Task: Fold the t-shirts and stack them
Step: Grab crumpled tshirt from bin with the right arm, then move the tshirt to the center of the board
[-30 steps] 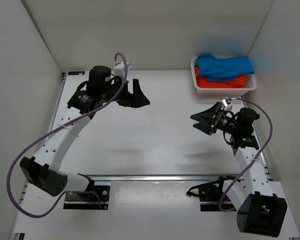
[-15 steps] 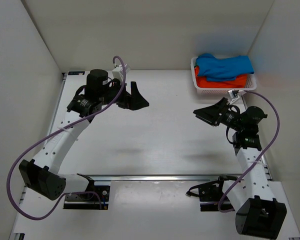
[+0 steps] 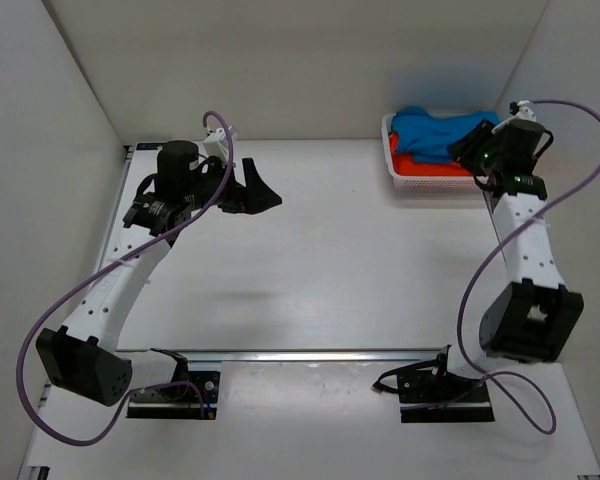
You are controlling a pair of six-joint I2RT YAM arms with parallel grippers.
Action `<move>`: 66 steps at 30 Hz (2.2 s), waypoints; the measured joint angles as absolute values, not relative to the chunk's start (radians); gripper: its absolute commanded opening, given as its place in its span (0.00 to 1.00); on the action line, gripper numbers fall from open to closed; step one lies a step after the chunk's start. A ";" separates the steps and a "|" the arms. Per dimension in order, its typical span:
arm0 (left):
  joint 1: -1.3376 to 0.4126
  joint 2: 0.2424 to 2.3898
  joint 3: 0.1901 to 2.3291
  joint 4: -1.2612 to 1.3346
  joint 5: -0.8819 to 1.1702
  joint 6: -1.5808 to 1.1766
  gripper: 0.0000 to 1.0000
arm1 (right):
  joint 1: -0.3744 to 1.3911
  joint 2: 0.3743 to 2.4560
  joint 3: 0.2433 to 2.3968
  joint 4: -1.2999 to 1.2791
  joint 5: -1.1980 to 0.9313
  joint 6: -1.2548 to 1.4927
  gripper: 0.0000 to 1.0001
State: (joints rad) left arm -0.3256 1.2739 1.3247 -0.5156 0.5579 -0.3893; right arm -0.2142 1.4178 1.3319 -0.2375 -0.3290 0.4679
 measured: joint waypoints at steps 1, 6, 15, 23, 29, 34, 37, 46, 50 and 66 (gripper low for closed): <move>-0.326 1.274 1.325 -0.519 0.555 -0.385 0.94 | -0.210 1.471 1.379 -0.256 -0.271 0.448 0.44; -0.321 1.274 1.325 -0.532 0.515 -0.367 0.95 | -0.187 1.736 1.608 -0.339 -0.065 0.392 0.92; -0.263 1.264 1.325 -0.550 0.455 -0.362 0.96 | -0.124 2.334 2.422 -0.573 0.109 0.348 0.78; -0.244 1.261 1.326 -0.576 0.387 -0.356 0.95 | -0.112 2.494 2.487 -0.659 0.119 0.350 0.76; -0.234 1.263 1.336 -0.583 0.365 -0.357 0.92 | -0.120 2.538 2.513 -0.702 0.082 0.363 0.01; -0.241 1.267 1.338 -0.579 0.356 -0.369 0.79 | -0.134 2.542 2.556 -0.719 0.044 0.378 0.00; -0.259 1.276 1.338 -0.560 0.362 -0.387 0.73 | -0.139 2.525 2.556 -0.725 0.032 0.382 0.00; -0.296 1.311 1.345 -0.508 0.403 -0.432 0.69 | -0.081 2.160 2.480 -0.688 0.002 0.316 0.00; -0.307 1.275 1.392 -0.528 0.361 -0.421 0.72 | 0.070 1.771 2.264 -0.556 0.005 0.288 0.00; -0.269 1.017 1.569 -0.581 0.083 -0.411 0.69 | 0.405 1.417 1.887 -0.591 -0.171 0.355 0.04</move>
